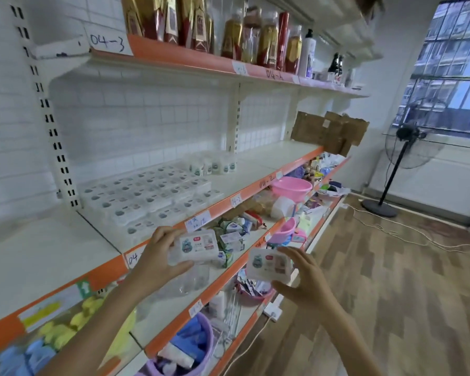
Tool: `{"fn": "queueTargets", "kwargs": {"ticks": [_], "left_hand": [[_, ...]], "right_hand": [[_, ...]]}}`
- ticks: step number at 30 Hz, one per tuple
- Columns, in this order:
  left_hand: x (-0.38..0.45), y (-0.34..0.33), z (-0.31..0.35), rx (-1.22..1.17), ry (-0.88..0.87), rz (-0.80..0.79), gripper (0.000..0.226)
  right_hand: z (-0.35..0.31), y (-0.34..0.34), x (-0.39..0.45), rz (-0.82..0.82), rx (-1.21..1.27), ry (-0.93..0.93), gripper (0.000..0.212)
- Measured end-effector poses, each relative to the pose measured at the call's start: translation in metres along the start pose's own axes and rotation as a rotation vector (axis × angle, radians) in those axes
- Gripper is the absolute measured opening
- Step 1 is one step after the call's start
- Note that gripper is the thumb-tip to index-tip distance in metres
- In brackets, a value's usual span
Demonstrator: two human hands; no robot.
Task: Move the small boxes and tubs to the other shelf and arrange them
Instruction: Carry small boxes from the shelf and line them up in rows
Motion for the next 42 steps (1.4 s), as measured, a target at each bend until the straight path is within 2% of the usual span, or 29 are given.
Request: {"fn": "queueTargets", "kwargs": {"ticks": [5, 10, 15, 20, 25, 31, 37, 42], "left_hand": [[0.076, 0.002, -0.010, 0.070, 0.024, 0.122, 0.067], [0.132, 0.016, -0.019, 0.114, 0.071, 0.213, 0.067], [0.165, 0.009, -0.037, 0.202, 0.193, 0.169, 0.072], [0.182, -0.010, -0.047, 0.309, 0.316, 0.183, 0.073], [0.190, -0.027, -0.046, 0.434, 0.459, 0.231, 0.075], [0.184, -0.043, -0.041, 0.574, 0.577, 0.277, 0.068], [0.179, -0.052, -0.038, 0.534, 0.705, 0.312, 0.052], [0.181, -0.055, -0.037, 0.540, 0.746, 0.328, 0.048]], "right_hand": [[0.029, -0.003, 0.093, -0.046, 0.012, 0.033, 0.069], [0.041, -0.014, 0.192, -0.090, 0.012, 0.157, 0.066], [0.060, -0.046, 0.266, -0.203, 0.082, 0.177, 0.067], [0.086, -0.091, 0.319, -0.408, 0.160, 0.228, 0.063], [0.101, -0.128, 0.354, -0.570, 0.230, 0.339, 0.064], [0.106, -0.150, 0.374, -0.659, 0.305, 0.480, 0.065], [0.106, -0.157, 0.375, -0.658, 0.396, 0.565, 0.055], [0.103, -0.159, 0.375, -0.637, 0.429, 0.621, 0.051]]}}
Point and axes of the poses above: each hand's wrist, its own x-axis towards the middle knuckle, its own y-axis out of the back of the hand, z = x × y, the point moved 7 cm from there along x, towards the middle knuckle, and after that the axes turned 10 degrees about y, right-handed, at the moved point
